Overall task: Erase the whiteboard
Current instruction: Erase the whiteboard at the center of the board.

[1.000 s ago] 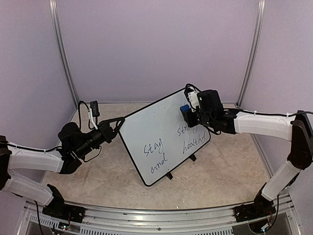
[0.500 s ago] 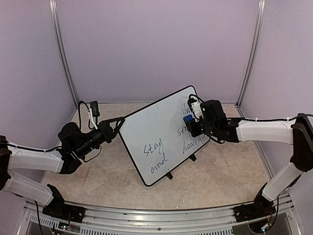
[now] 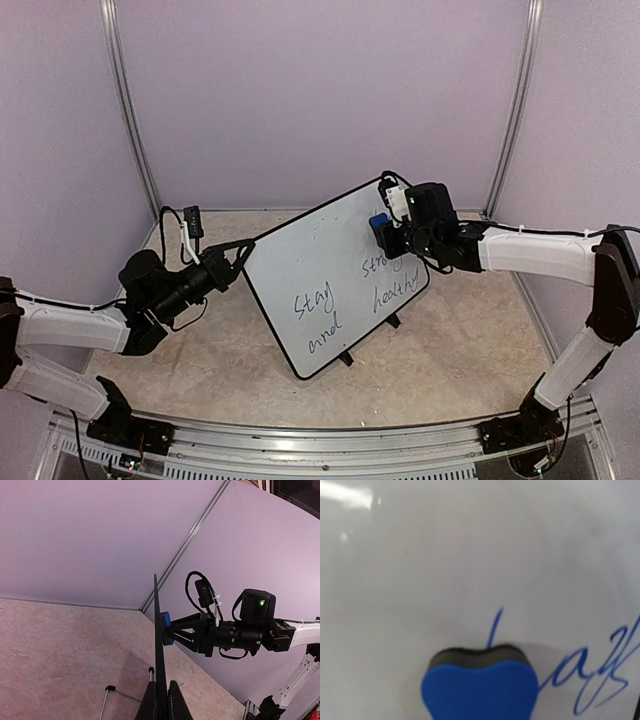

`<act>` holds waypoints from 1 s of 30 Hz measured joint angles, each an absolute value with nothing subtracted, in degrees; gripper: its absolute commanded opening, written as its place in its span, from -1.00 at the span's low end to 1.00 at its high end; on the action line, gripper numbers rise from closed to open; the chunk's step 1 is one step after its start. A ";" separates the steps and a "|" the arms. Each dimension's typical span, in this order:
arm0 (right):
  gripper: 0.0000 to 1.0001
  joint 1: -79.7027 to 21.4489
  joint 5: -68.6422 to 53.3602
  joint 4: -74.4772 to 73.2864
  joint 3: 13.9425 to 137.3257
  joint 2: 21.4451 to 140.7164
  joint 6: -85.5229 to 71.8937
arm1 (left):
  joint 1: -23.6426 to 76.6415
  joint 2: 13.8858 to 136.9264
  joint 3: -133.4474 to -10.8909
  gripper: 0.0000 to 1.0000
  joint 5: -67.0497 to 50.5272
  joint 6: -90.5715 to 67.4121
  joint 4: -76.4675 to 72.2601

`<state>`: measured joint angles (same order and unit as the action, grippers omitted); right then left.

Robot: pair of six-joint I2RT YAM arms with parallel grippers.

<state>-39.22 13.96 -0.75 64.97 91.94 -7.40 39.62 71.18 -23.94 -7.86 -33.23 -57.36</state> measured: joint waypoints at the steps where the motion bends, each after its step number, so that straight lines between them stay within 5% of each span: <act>1: -0.53 -39.18 13.91 -0.58 65.19 91.94 -7.33 | 39.62 71.18 -23.94 -1.00 -7.86 -33.21 -57.36; 17: -0.54 -38.65 13.37 3.27 54.33 89.12 -9.30 | 39.62 71.20 -23.94 -1.00 -7.92 -33.34 -57.39; 30: -0.54 -36.69 12.53 0.91 67.51 93.23 -7.53 | 39.62 71.24 -23.94 -1.00 -7.90 -33.36 -57.41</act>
